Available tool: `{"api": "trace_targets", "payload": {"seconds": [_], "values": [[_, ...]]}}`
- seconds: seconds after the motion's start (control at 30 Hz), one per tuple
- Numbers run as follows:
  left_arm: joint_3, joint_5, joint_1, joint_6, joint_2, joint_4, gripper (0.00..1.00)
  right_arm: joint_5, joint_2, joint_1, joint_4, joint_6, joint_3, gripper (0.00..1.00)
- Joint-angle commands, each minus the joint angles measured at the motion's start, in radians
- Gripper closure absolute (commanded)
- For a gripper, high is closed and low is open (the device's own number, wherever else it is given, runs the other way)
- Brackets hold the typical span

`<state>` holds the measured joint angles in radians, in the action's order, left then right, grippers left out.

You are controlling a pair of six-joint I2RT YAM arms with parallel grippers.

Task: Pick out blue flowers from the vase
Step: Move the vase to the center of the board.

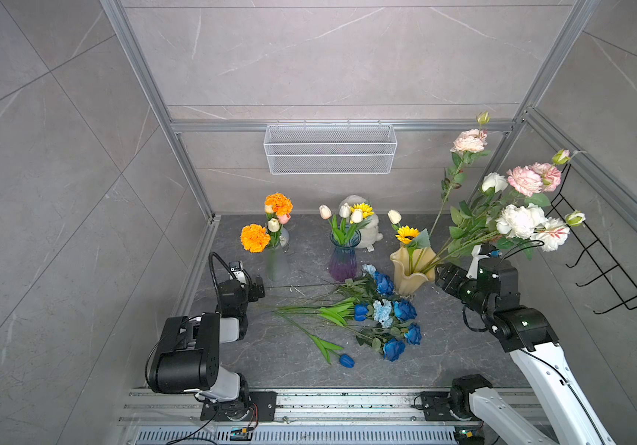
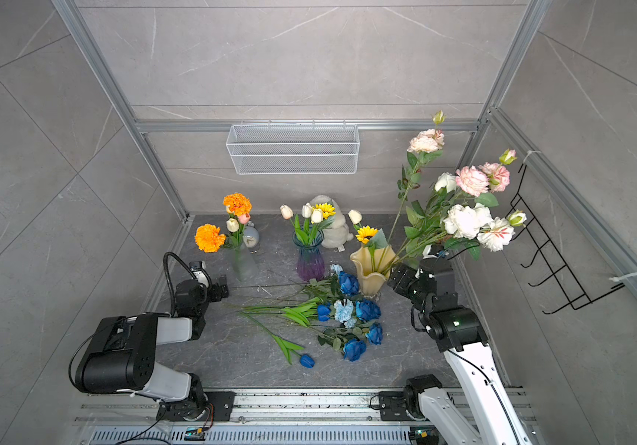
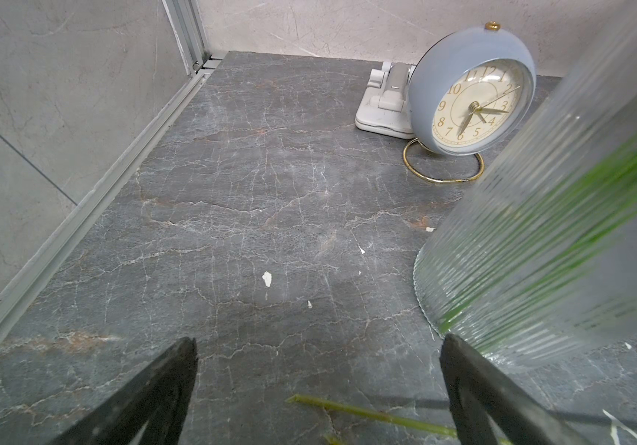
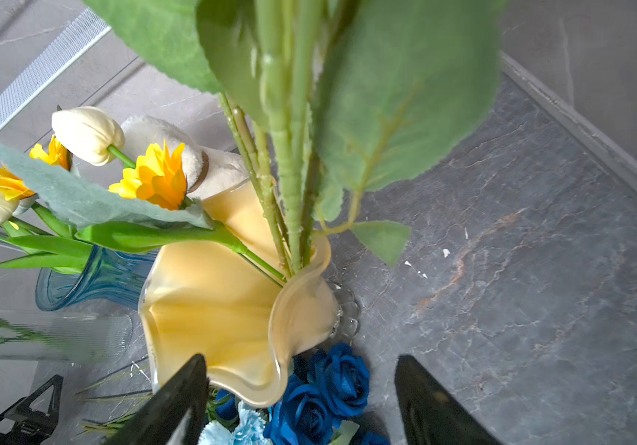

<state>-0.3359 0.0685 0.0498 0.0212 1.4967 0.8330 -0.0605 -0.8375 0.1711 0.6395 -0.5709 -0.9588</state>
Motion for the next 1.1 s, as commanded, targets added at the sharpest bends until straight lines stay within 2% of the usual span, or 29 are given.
{"api": "trace_targets", "payload": {"seconds": [0.0, 0.17, 0.27, 0.57, 0.7, 1.07], "values": [[-0.018, -0.01, -0.004, -0.017, 0.005, 0.024, 0.0, 0.059, -0.079, 0.004, 0.018, -0.058, -0.06, 0.25], [-0.019, -0.011, -0.004, -0.018, 0.005, 0.026, 0.0, 0.001, -0.137, 0.004, 0.04, -0.094, -0.09, 0.28], [-0.02, -0.01, -0.004, -0.017, 0.005, 0.023, 0.0, 0.037, -0.191, 0.005, 0.034, -0.115, -0.12, 0.33], [-0.021, -0.01, -0.004, -0.016, 0.005, 0.022, 0.0, 0.087, -0.233, 0.009, 0.019, -0.152, -0.115, 0.56], [-0.021, -0.01, -0.004, -0.017, 0.005, 0.022, 0.0, 0.085, -0.239, 0.024, 0.012, -0.165, -0.092, 0.74], [-0.02, -0.01, -0.004, -0.016, 0.005, 0.022, 0.0, 0.052, -0.3, 0.081, -0.009, -0.172, -0.041, 0.79]]}}
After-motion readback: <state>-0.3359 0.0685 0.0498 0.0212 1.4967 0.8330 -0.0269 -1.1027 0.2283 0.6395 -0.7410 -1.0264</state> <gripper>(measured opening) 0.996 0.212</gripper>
